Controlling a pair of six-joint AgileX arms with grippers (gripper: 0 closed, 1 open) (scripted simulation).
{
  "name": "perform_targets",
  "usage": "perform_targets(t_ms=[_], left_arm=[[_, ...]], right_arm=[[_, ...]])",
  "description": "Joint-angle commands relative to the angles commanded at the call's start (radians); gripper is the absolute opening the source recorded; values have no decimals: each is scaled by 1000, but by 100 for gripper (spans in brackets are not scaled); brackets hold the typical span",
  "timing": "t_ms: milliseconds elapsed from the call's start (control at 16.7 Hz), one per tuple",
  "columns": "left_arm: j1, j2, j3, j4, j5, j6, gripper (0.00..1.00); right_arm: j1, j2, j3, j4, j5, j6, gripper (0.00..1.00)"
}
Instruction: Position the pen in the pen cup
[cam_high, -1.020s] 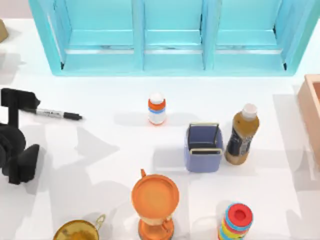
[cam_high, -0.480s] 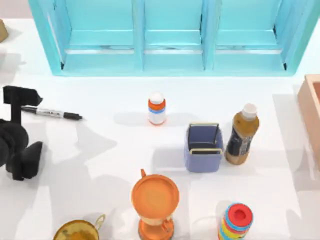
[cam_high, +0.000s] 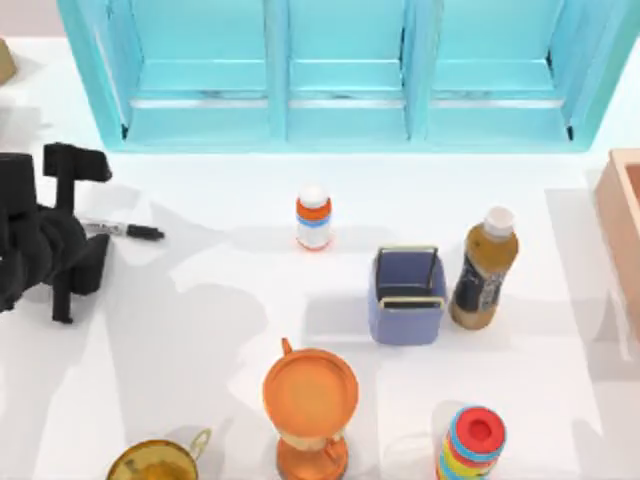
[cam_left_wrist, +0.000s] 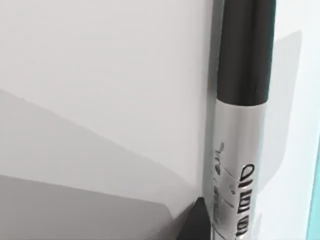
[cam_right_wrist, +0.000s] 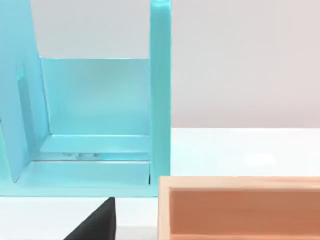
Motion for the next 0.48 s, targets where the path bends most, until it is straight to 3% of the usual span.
perform_targets(t_ms=[360, 480], left_arm=[[-7, 48, 35, 18, -5, -4, 100], [-7, 48, 35, 18, -5, -4, 85]], right_arm=[[0, 0, 0, 0, 0, 0, 100], [0, 0, 0, 0, 0, 0, 100]])
